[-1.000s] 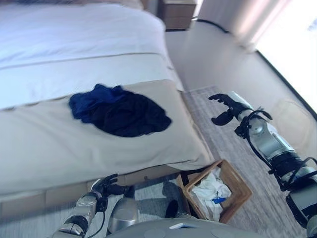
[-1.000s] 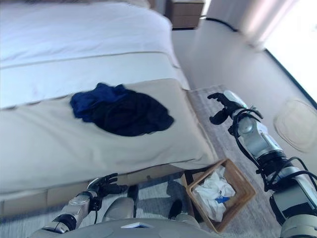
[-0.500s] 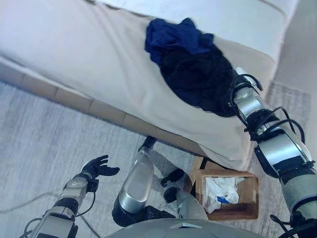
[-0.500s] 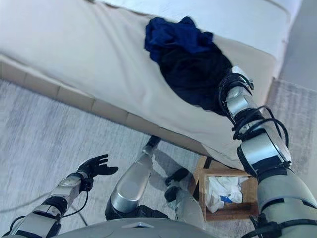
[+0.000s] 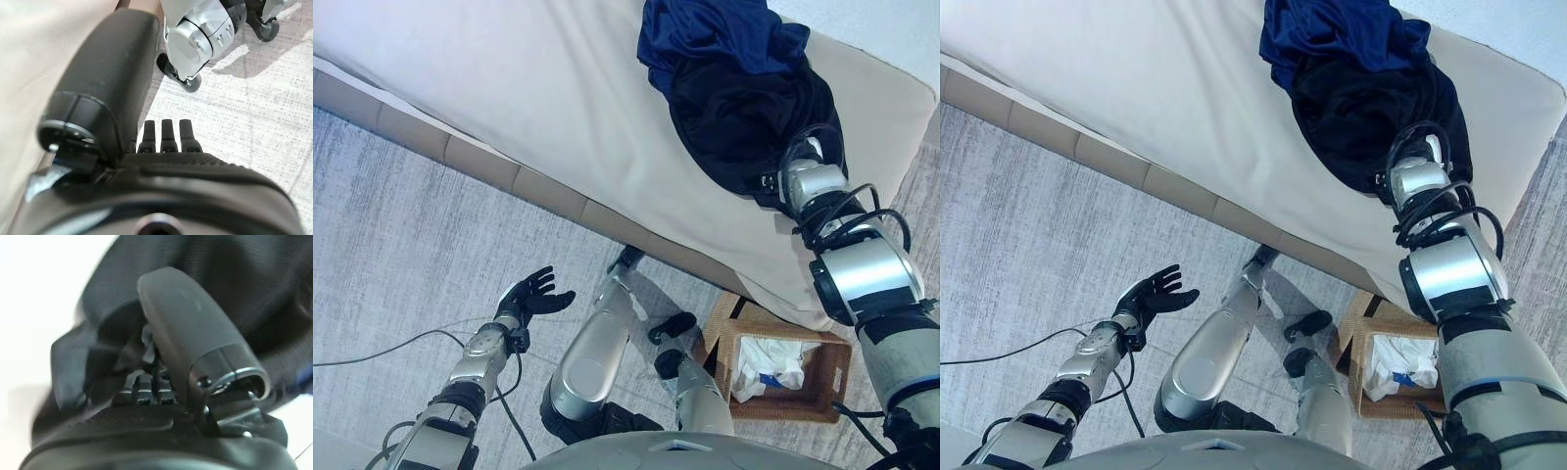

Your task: Pick up the clothes from the bed and place them into the basket

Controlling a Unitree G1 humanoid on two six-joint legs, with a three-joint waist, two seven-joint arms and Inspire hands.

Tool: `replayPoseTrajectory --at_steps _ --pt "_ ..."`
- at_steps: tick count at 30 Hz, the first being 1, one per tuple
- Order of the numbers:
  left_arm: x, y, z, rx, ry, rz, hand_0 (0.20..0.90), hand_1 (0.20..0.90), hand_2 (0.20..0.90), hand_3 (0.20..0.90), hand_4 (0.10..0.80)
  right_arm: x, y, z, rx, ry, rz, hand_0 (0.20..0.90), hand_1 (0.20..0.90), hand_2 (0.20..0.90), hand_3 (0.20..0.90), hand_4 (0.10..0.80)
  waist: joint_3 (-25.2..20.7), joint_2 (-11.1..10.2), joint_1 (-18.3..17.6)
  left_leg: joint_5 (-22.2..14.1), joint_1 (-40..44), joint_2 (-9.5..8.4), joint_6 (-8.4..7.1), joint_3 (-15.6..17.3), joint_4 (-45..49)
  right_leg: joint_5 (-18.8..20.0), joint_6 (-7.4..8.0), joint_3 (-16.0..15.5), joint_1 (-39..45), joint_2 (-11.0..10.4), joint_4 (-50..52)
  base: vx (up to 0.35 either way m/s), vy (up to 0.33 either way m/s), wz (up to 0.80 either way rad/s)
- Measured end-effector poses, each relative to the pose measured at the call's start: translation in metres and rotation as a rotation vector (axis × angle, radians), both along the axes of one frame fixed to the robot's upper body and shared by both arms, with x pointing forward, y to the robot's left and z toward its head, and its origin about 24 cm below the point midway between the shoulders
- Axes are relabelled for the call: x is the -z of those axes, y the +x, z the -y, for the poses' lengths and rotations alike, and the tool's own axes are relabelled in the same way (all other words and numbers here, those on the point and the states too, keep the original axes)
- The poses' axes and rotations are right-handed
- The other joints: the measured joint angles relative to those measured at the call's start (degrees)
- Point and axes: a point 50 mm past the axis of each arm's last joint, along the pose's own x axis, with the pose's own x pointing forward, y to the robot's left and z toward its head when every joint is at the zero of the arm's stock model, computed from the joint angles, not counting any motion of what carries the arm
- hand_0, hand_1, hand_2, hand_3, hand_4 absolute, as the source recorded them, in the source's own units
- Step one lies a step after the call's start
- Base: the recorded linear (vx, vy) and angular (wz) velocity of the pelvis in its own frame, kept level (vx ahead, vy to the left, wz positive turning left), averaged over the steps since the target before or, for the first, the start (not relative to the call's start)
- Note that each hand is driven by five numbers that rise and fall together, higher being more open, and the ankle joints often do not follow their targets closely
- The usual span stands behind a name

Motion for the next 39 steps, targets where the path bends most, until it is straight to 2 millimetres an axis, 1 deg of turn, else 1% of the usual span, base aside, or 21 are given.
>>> replayPoseTrajectory --at_steps 1,2,3,4,5,7,8,10,12,13,14,19,22,23,27,30,32,33,35,38,39 --pt "0.002 -0.002 -0.001 -0.004 0.001 -0.008 0.900 0.900 0.900 0.900 0.800 -0.003 0.002 -0.003 0.025 0.233 0.091 0.300 0.300 0.300 0.200 0.100 0.0 0.0 -0.5 0.0 0.0 0.01 0.01 0.0 0.0 -0.1 -0.20 0.1 -0.2 -0.1 0.3 0.023 0.029 -0.07" --pt "0.004 -0.005 -0.001 -0.009 0.001 -0.020 0.900 0.900 0.900 0.900 0.800 -0.004 0.005 -0.014 0.028 0.453 0.177 0.300 0.300 0.300 0.200 0.100 0.0 0.1 -1.1 0.0 0.0 0.08 0.01 0.3 0.0 -0.1 -0.21 0.5 -0.4 -0.1 0.5 0.021 0.022 -0.14" --pt "0.007 -0.008 -0.002 -0.013 0.001 -0.031 0.900 0.900 0.900 0.900 0.800 -0.004 0.009 -0.030 0.007 0.613 0.240 0.300 0.300 0.300 0.200 0.100 0.1 0.2 -1.9 0.0 0.0 0.17 -0.02 0.6 0.1 -0.1 -0.21 0.9 -0.6 -0.1 0.6 0.019 0.001 -0.20" --pt "0.009 -0.009 -0.001 -0.018 0.001 -0.038 0.900 0.900 0.900 0.900 0.800 -0.004 0.011 -0.042 -0.008 0.699 0.282 0.300 0.300 0.300 0.200 0.100 0.2 0.3 -2.3 0.2 0.1 0.34 -0.29 1.0 0.1 -0.1 -0.20 1.5 -0.7 0.0 0.5 0.027 -0.006 -0.23" --pt "0.011 -0.011 0.001 -0.023 -0.001 -0.043 0.900 0.900 0.900 0.900 0.800 -0.001 0.013 -0.060 -0.036 0.769 0.303 0.300 0.300 0.300 0.200 0.100 0.2 0.4 -2.4 0.1 0.3 0.56 -0.36 1.4 0.1 -0.1 -0.19 1.8 -0.7 0.0 0.5 0.034 -0.007 -0.19" --pt "0.012 -0.010 0.004 -0.030 -0.004 -0.040 0.900 0.900 0.900 0.900 0.800 0.002 0.015 -0.090 -0.085 0.831 0.320 0.300 0.300 0.300 0.200 0.100 0.3 0.6 -2.6 0.0 0.6 0.83 -0.47 1.5 0.1 -0.1 -0.20 1.9 -0.6 0.2 0.5 0.015 0.000 -0.06" --pt "0.013 -0.010 0.008 -0.026 -0.008 -0.040 0.900 0.900 0.900 0.900 0.800 -0.003 0.015 -0.103 -0.113 0.829 0.344 0.300 0.300 0.300 0.200 0.100 0.4 0.7 -2.6 0.0 0.9 0.92 -0.48 1.6 0.0 -0.2 -0.18 1.9 -0.5 0.2 0.8 0.000 0.000 0.00" --pt "0.014 -0.010 0.013 -0.003 -0.007 -0.043 0.900 0.900 0.900 0.900 0.800 -0.018 0.015 -0.112 -0.151 0.753 0.418 0.300 0.300 0.300 0.200 0.100 0.8 1.3 -2.3 0.0 1.6 0.97 -0.49 1.6 0.0 -0.5 -0.14 2.1 0.1 0.1 1.1 0.000 0.000 0.00" --pt "0.016 -0.011 0.015 -0.003 -0.010 -0.049 0.900 0.900 0.900 0.900 0.800 -0.035 0.012 -0.113 -0.168 0.662 0.519 0.300 0.300 0.300 0.200 0.100 0.9 1.6 -2.1 0.0 2.3 0.99 -0.47 1.9 -0.2 -0.5 -0.12 2.5 0.6 0.1 1.0 0.006 -0.016 -0.05" --pt "0.019 -0.014 0.015 -0.012 -0.005 -0.065 0.900 0.900 0.900 0.900 0.800 -0.049 0.007 -0.114 -0.188 0.610 0.598 0.300 0.300 0.300 0.200 0.100 0.9 1.6 -2.1 -0.1 3.3 1.02 -0.41 2.6 -0.3 -0.5 -0.11 3.5 1.1 0.0 1.1 0.026 -0.054 -0.16" --pt "0.021 -0.017 0.013 -0.024 0.003 -0.080 0.900 0.900 0.900 0.900 0.800 -0.056 0.002 -0.113 -0.204 0.581 0.649 0.300 0.300 0.300 0.200 0.100 1.0 1.6 -2.3 -0.2 4.4 1.01 -0.25 3.0 -0.4 -0.5 -0.11 3.9 2.1 -0.1 0.9 0.045 -0.078 -0.20" --pt "0.032 -0.034 0.004 -0.071 0.036 -0.142 0.900 0.900 0.900 0.900 0.800 -0.077 -0.025 -0.105 -0.259 0.534 0.821 0.300 0.300 0.300 0.200 0.100 0.9 1.2 -5.1 -2.1 10.7 1.54 1.99 6.4 -0.4 -0.4 -0.17 8.0 7.0 0.0 -0.2 0.033 -0.065 -0.31" --pt "0.037 -0.047 -0.005 -0.100 0.067 -0.185 0.900 0.900 0.900 0.900 0.800 -0.076 -0.042 -0.100 -0.269 0.480 0.875 0.300 0.300 0.300 0.200 0.100 0.6 0.0 -8.1 -3.1 13.6 2.19 2.64 8.7 -0.2 -0.4 -0.17 10.4 8.9 0.3 -1.0 0.085 -0.075 -0.44" --pt "0.039 -0.051 -0.008 -0.114 0.076 -0.200 0.900 0.900 0.900 0.900 0.800 -0.077 -0.047 -0.097 -0.254 0.415 0.899 0.300 0.300 0.300 0.200 0.100 0.3 -0.5 -9.9 -3.5 14.2 2.59 2.66 9.7 0.0 -0.4 -0.19 11.7 9.1 0.5 -1.1 0.070 -0.043 -0.47" --pt "0.042 -0.058 -0.014 -0.134 0.094 -0.237 0.900 0.900 0.900 0.900 0.800 -0.078 -0.060 -0.076 -0.180 0.114 0.947 0.300 0.300 0.300 0.200 0.100 -0.1 -1.2 -13.1 -4.3 17.4 3.71 2.99 12.9 0.6 0.7 -1.14 14.7 10.7 1.2 -1.5 0.064 -0.037 -0.47" --pt "0.043 -0.068 -0.027 -0.170 0.118 -0.257 0.900 0.900 0.900 0.900 0.800 -0.078 -0.075 -0.059 -0.164 -0.096 0.975 0.300 0.300 0.300 0.200 0.100 -3.5 -2.8 -15.7 -5.4 18.1 4.13 3.14 14.4 1.0 1.0 -1.18 16.9 10.8 1.8 -2.0 0.081 -0.058 -0.42" --pt "0.042 -0.068 -0.029 -0.162 0.132 -0.266 0.900 0.900 0.900 0.900 0.800 -0.084 -0.079 -0.049 -0.185 -0.195 0.977 0.300 0.300 0.300 0.200 0.100 -4.5 -3.3 -17.1 -5.5 19.8 5.00 3.09 15.3 0.7 1.2 -1.51 17.3 11.8 2.1 -2.2 0.098 -0.091 -0.28" --pt "0.043 -0.069 -0.028 -0.158 0.131 -0.271 0.900 0.900 0.900 0.900 0.800 -0.084 -0.079 -0.046 -0.210 -0.230 0.959 0.300 0.300 0.300 0.200 0.100 -5.5 -3.5 -17.5 -5.7 20.5 4.96 2.89 15.6 0.5 1.2 -1.53 17.3 12.5 2.3 -2.7 0.077 -0.095 -0.21" --pt "0.045 -0.070 -0.024 -0.141 0.128 -0.281 0.900 0.900 0.900 0.900 0.800 -0.078 -0.079 -0.040 -0.247 -0.288 0.911 0.300 0.300 0.300 0.200 0.100 -9.1 -3.7 -18.3 -5.9 20.7 5.14 2.79 15.6 -0.1 1.2 -1.53 17.3 13.0 2.6 -3.8 0.035 -0.095 -0.05" --pt "0.048 -0.072 -0.019 -0.111 0.124 -0.293 0.900 0.900 0.900 0.900 0.800 -0.069 -0.078 -0.042 -0.299 -0.324 0.857 0.300 0.300 0.300 0.200 0.100 -11.7 -3.8 -18.5 -6.1 22.5 5.27 2.57 15.8 -0.7 1.2 -1.54 17.2 14.9 3.0 -5.1 0.024 -0.049 0.00" --pt "0.051 -0.076 -0.016 -0.101 0.120 -0.314 0.900 0.900 0.900 0.900 0.800 -0.063 -0.076 -0.044 -0.339 -0.353 0.818 0.300 0.300 0.300 0.200 0.100 -13.6 -3.8 -18.5 -6.1 23.0 5.34 2.52 15.9 -1.5 1.2 -1.54 17.1 15.3 3.1 -5.6 0.025 -0.032 -0.01"
